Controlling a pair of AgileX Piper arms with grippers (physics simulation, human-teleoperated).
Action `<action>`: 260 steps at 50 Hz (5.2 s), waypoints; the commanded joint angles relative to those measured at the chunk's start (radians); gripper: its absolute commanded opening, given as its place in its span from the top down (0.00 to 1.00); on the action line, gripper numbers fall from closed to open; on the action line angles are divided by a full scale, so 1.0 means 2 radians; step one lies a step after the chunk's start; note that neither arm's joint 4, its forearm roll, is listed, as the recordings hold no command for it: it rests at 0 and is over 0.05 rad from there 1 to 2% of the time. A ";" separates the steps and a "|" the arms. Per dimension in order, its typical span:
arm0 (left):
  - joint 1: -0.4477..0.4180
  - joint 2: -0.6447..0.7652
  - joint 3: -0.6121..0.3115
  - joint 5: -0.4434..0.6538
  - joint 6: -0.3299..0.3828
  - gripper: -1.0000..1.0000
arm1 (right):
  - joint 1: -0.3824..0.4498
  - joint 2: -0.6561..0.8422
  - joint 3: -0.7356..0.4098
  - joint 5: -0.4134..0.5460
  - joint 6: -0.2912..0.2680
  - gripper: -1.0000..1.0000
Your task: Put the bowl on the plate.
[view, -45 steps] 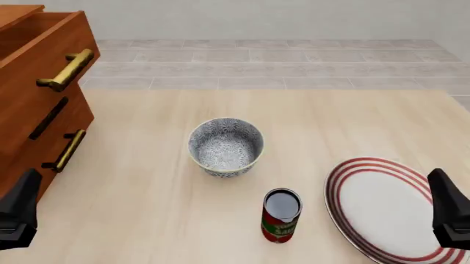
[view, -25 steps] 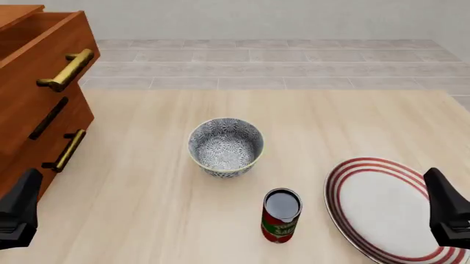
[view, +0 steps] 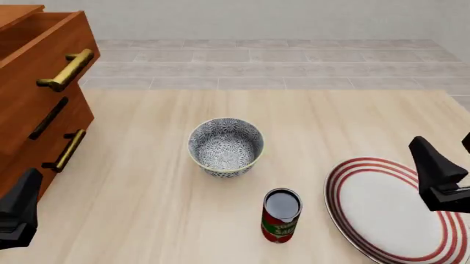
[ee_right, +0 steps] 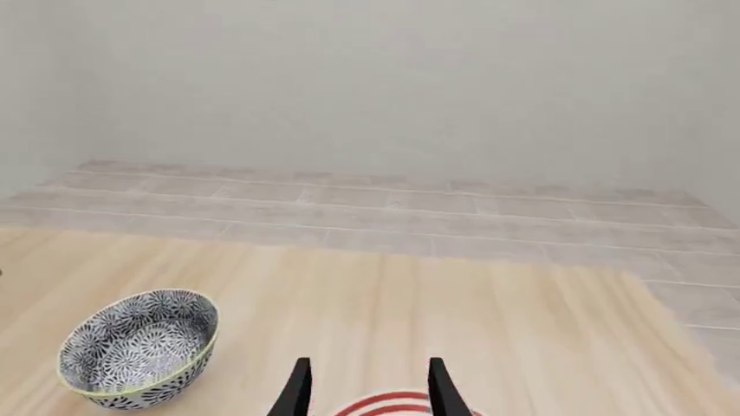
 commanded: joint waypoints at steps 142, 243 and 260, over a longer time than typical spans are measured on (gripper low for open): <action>0.000 0.000 0.000 0.000 0.000 0.00 | 0.221 0.785 -0.502 0.145 0.003 0.00; 0.000 0.000 0.000 0.000 0.000 0.00 | 0.156 0.650 -0.481 0.159 -0.003 1.00; 0.000 0.000 0.000 0.000 0.000 0.00 | 0.064 0.544 -0.393 0.165 -0.006 1.00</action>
